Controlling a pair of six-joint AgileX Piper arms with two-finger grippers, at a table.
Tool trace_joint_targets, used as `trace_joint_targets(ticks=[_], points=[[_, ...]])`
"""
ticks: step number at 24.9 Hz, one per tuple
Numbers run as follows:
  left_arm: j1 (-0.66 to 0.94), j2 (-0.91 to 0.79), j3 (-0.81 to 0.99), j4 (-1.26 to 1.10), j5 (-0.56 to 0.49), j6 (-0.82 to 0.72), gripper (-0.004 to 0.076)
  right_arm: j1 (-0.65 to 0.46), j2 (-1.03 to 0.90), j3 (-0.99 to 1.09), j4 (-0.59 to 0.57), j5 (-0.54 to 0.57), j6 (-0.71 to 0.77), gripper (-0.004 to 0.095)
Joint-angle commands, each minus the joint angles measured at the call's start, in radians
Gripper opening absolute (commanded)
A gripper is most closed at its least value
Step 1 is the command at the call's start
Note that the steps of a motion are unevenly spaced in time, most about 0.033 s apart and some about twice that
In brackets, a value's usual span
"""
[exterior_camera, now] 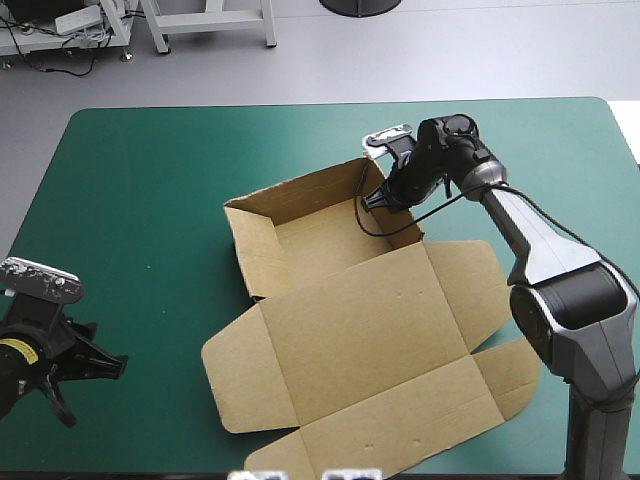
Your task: Fold the box
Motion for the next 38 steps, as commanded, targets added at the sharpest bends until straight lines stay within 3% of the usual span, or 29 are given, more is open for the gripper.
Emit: trace_joint_targets(ticks=[1,8,12,19,26,29,32,35,38], points=[[0.002,0.003,-0.023,0.002,-0.03,-0.01,0.0222,-0.07,-0.047,-0.062,-0.116,0.041,-0.051,-0.0025],[0.002,0.003,-0.023,0.004,-0.049,-0.01,0.0221,-0.291,-0.047,-0.125,-0.096,0.127,-0.098,-0.0025],[0.002,0.003,-0.023,-0.009,-0.041,-0.01,0.0221,-0.477,-0.045,-0.132,-0.038,0.132,-0.174,-0.0025],[0.002,0.003,-0.023,-0.03,0.019,-0.003,0.0221,-0.664,-0.038,-0.134,-0.045,0.095,-0.207,-0.0025],[0.002,0.003,-0.023,-0.032,0.024,-0.003,0.0221,-0.72,0.025,-0.134,-0.035,0.063,-0.207,-0.0017],[0.002,0.003,-0.023,-0.028,0.024,-0.003,0.0221,-0.72,0.033,-0.134,-0.042,0.067,-0.239,0.0091],[0.002,0.003,-0.023,-0.003,0.027,-0.003,0.0221,-0.72,0.03,-0.178,-0.102,0.117,-0.246,0.0469],[0.002,0.003,-0.023,0.018,0.027,0.001,0.0219,-0.72,0.025,-0.255,-0.205,0.137,-0.153,0.0719],[0.002,0.003,-0.023,0.021,0.024,0.001,0.0219,-0.72,-0.01,-0.315,-0.186,0.137,-0.111,0.0783]])
